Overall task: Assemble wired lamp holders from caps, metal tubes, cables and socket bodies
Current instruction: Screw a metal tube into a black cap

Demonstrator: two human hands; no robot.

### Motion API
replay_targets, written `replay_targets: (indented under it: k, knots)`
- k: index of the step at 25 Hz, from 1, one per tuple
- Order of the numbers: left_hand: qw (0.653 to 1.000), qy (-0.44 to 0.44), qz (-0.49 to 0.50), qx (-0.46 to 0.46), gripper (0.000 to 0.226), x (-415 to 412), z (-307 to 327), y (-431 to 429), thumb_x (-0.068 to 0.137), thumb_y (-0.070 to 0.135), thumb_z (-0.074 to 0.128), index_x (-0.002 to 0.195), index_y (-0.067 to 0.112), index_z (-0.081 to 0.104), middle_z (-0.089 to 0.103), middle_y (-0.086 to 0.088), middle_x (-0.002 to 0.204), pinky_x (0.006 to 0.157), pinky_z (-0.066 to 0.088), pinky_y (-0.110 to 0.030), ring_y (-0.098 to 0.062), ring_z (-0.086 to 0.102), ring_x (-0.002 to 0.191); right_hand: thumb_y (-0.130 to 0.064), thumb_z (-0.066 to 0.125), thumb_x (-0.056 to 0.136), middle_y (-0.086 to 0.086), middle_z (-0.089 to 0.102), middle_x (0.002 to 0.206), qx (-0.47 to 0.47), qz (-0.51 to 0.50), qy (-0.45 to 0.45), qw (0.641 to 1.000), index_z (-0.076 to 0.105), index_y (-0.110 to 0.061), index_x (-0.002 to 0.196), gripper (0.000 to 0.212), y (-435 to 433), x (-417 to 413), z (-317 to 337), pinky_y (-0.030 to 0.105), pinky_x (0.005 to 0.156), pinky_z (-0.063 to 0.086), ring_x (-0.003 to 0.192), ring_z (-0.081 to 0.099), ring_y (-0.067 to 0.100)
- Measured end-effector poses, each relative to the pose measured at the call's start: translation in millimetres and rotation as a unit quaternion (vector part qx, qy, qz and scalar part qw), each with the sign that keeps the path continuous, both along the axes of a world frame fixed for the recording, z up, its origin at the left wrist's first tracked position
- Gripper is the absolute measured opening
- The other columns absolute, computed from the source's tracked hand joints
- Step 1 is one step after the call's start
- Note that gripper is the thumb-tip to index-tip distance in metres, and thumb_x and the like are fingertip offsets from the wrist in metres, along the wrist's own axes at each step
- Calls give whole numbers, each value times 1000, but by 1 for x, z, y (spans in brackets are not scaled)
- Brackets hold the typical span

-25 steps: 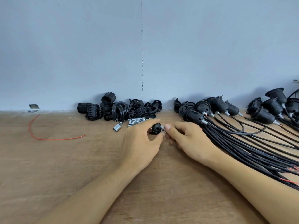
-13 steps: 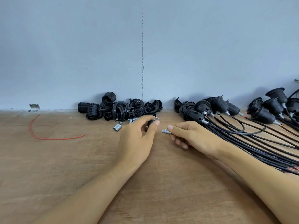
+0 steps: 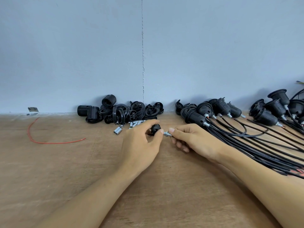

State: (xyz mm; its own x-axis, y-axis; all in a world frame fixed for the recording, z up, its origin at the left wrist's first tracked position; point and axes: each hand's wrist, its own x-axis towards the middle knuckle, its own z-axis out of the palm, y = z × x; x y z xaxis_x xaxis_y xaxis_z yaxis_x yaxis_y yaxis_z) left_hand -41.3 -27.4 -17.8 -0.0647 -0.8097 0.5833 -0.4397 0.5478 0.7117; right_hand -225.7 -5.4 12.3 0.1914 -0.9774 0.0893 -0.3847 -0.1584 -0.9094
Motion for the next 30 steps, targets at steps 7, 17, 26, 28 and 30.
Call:
replay_targets:
  k: [7, 17, 26, 28, 30]
  knots:
    - [999, -33, -37, 22, 43, 0, -2, 0, 87, 13, 73, 125, 33, 72, 72, 29, 97, 85, 45, -3, 14, 65, 96, -36, 55, 101, -2, 55, 58, -15, -15, 5, 1000, 63, -13, 68, 41, 1, 2, -1, 17, 51, 39, 49, 42, 12]
    - [997, -3, -61, 37, 39, 1, 3, 4, 85, 8, 76, 116, 31, 75, 71, 32, 89, 73, 40, 0, 13, 62, 69, -35, 57, 101, 0, 54, 58, -22, -30, -2, 999, 63, -16, 65, 41, 1, 2, -1, 18, 50, 39, 48, 43, 12]
    - [999, 17, -43, 15, 37, 0, -1, 2, 78, 23, 87, 112, 33, 76, 76, 24, 95, 76, 47, -7, 13, 67, 90, -35, 49, 105, -3, 51, 54, -24, -57, 28, 998, 60, -12, 67, 45, 5, 12, 1, 17, 48, 38, 45, 43, 10]
    - [1000, 9, -29, 2, 35, -1, -1, 2, 78, 24, 86, 110, 35, 77, 76, 25, 94, 74, 47, -7, 13, 67, 90, -35, 47, 105, -4, 49, 52, -25, -62, 24, 997, 58, -13, 66, 46, 5, 15, 1, 15, 46, 37, 43, 43, 8]
    - [1000, 6, -18, -3, 33, -1, -1, 2, 79, 24, 86, 110, 35, 77, 75, 26, 91, 73, 48, -8, 14, 67, 90, -35, 47, 105, -5, 48, 52, -28, -64, 22, 997, 57, -14, 65, 47, 6, 15, 1, 15, 47, 37, 43, 43, 9]
